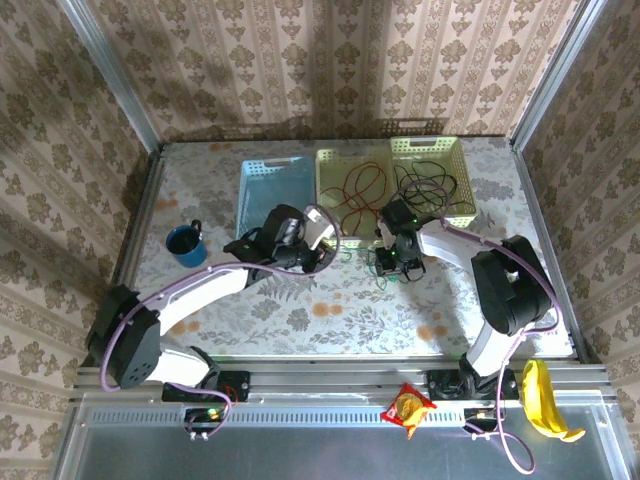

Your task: Untangle the cables

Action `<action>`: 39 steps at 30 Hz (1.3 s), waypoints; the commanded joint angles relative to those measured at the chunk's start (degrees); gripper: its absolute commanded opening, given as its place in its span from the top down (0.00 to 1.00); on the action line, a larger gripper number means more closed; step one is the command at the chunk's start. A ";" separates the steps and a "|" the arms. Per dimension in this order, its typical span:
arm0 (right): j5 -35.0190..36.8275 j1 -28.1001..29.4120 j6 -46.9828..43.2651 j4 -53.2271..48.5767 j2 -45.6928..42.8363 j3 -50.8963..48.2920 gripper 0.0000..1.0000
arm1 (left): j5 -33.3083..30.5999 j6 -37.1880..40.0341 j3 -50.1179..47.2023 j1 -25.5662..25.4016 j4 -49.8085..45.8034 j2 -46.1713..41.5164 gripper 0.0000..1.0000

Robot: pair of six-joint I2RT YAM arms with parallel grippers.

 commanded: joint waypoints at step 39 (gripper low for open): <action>-1.60 -2.85 4.83 -5.53 -1.34 -5.75 0.62 | 16.14 -6.98 4.78 22.09 0.10 -18.61 1.00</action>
